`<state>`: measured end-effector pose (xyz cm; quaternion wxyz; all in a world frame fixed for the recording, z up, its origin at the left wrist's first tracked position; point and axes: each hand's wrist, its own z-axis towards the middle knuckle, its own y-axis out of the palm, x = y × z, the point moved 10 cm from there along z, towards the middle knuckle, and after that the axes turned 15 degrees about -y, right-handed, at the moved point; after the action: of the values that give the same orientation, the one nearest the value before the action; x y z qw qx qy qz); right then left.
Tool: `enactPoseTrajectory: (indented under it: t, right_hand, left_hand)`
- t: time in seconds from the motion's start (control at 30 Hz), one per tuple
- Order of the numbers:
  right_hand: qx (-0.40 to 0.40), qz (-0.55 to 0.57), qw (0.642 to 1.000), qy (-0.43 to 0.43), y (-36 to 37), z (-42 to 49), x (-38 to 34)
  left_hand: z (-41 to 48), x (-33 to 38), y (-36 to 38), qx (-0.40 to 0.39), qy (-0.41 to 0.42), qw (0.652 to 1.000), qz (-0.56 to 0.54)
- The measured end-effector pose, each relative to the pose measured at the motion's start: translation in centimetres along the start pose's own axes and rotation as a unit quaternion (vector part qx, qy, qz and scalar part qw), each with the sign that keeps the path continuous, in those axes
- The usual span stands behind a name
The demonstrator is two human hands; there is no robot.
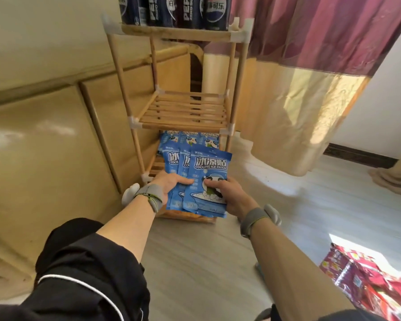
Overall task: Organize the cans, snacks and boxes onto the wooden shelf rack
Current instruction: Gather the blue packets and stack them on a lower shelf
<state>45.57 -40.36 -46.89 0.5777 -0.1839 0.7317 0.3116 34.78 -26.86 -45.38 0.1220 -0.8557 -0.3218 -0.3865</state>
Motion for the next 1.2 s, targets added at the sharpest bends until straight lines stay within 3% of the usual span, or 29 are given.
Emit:
enactPoseTrajectory:
  t: [0.3,0.53,0.63,0.8,1.03,1.2]
  right_hand:
    - [0.035,0.065,0.997,0.028,1.8,2.7,3.4]
    - [-0.035,0.038,0.994,0.101,3.9,4.2,5.9]
    - [0.003,0.064,0.996,0.068,4.2,6.1,6.6]
    - [0.102,0.051,0.993,0.024,2.9,10.2,7.2]
    - [0.017,-0.051,0.997,0.060,4.8,16.8,6.5]
    - [0.056,-0.039,0.998,0.000,3.7,22.9,7.3]
  left_hand:
    - [4.2,0.4,-3.5,-0.009,-0.011,1.000,-0.001]
    - [8.9,0.3,-5.9,0.010,-0.025,0.999,-0.034]
    - [10.4,0.6,-6.5,0.014,-0.034,0.999,-0.017]
    - [11.1,-0.6,-4.5,-0.089,-0.115,0.989,-0.018]
    - [17.7,2.4,-6.6,0.015,-0.093,0.995,-0.043]
    - [22.4,5.6,-7.3,0.033,-0.046,0.996,-0.068]
